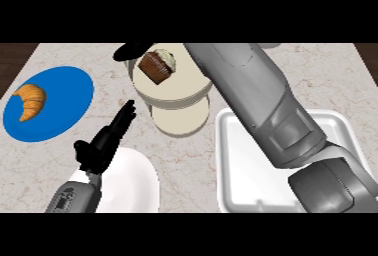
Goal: Pick the cupcake from the tray and place it in the tiered basket
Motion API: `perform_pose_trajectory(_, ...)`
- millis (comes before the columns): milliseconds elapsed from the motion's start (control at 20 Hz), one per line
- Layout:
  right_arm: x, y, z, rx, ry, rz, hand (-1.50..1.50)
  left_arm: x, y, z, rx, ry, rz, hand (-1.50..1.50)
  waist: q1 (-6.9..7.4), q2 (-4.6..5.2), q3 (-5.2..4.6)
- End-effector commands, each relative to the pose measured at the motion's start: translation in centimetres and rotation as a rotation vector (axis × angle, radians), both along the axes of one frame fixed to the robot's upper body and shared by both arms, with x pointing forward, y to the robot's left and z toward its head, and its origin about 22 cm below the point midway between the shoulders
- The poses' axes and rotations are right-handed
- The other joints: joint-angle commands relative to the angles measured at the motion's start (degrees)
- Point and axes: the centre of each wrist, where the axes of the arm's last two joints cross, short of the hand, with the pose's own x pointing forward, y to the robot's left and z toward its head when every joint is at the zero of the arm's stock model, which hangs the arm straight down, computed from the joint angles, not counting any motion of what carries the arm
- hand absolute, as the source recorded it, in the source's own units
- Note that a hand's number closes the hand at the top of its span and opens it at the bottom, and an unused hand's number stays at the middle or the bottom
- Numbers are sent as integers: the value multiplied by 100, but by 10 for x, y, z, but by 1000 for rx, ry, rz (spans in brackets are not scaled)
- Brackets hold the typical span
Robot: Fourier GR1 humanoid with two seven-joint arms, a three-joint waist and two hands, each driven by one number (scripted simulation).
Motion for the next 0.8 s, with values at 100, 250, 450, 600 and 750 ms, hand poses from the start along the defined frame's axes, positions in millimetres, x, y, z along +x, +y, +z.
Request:
perform_pose_trajectory(100,-3,1,7,100,-86,-156,-150,-7,-5,5,-4,-2,24,0,-176,-54,10)
perform_pose_trajectory(250,11,-33,25,72,-229,-350,-150,-5,-12,1,-4,-13,33,0,-207,-27,6)
perform_pose_trajectory(450,27,-93,23,134,-333,-544,-150,-7,8,-4,-6,3,52,0,-273,-18,11)
perform_pose_trajectory(600,33,-142,36,232,-357,-638,-150,-17,8,2,-12,2,37,0,-225,-40,17)
perform_pose_trajectory(750,34,-197,35,320,-364,-637,-150,-14,7,-3,5,-11,36,0,-290,-28,16)
